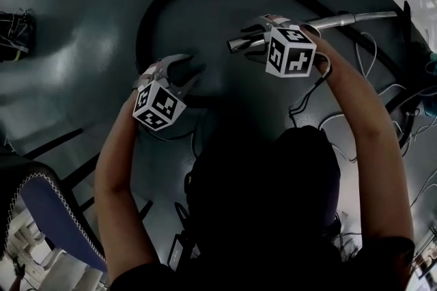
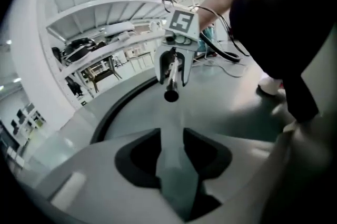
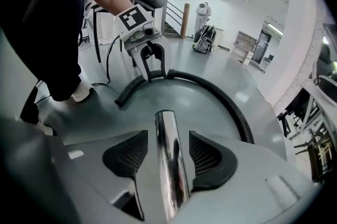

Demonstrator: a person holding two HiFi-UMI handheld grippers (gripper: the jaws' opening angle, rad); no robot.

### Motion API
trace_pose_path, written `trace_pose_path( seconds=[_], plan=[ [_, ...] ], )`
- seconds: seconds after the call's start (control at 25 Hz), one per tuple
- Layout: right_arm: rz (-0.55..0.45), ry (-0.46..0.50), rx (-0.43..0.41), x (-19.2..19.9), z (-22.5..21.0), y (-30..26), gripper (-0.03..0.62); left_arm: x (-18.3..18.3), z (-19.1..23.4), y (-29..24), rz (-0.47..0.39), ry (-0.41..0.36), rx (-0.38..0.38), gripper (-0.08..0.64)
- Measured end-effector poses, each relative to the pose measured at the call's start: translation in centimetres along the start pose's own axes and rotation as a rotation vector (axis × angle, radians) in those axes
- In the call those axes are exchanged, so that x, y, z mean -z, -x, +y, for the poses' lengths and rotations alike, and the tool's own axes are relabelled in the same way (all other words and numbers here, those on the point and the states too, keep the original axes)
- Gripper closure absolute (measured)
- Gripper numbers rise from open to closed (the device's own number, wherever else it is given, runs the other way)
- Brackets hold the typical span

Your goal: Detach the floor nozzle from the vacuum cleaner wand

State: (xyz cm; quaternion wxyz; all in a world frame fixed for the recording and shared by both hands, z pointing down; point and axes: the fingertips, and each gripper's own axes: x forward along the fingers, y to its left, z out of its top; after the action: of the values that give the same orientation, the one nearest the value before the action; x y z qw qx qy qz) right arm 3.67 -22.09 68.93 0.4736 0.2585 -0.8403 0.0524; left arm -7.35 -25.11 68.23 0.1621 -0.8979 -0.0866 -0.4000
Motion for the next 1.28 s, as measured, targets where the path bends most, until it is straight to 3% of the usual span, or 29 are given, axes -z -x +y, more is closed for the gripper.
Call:
trace_pose_path(
  seconds=[0.12,0.28,0.52,0.6,0.88,1.08,1.28],
  plan=[
    [-0.034,-0.008,0.019,-0.9,-0.7,0.8,0.362,-0.4,2.0,1.7,-0.051,0.157,-0.073,0.503],
    [-0.098,-0.061,0.053,-2.0,-1.7,1.6,0.414,-1.6,4.3,3.1,-0.168,0.379,-0.165,0.541],
    [-0.243,-0.182,0.182,-3.9,-4.2,3.5,0.552,-4.5,6.4,5.5,-0.335,0.535,-0.303,0.549],
    [-0.294,-0.233,0.217,-4.3,-4.9,4.4,0.59,-5.6,6.6,6.3,-0.4,0.563,-0.313,0.549],
    [-0.439,-0.382,0.258,-4.8,-5.0,5.7,0.595,-6.4,6.5,8.1,-0.51,0.602,-0.372,0.549],
    [-0.501,-0.489,0.304,-4.6,-5.3,5.9,0.594,-4.7,6.0,8.0,-0.493,0.659,-0.377,0.549],
    [-0.608,-0.614,0.366,-4.9,-5.2,7.0,0.595,-3.6,5.4,8.7,-0.448,0.639,-0.468,0.549]
  ],
)
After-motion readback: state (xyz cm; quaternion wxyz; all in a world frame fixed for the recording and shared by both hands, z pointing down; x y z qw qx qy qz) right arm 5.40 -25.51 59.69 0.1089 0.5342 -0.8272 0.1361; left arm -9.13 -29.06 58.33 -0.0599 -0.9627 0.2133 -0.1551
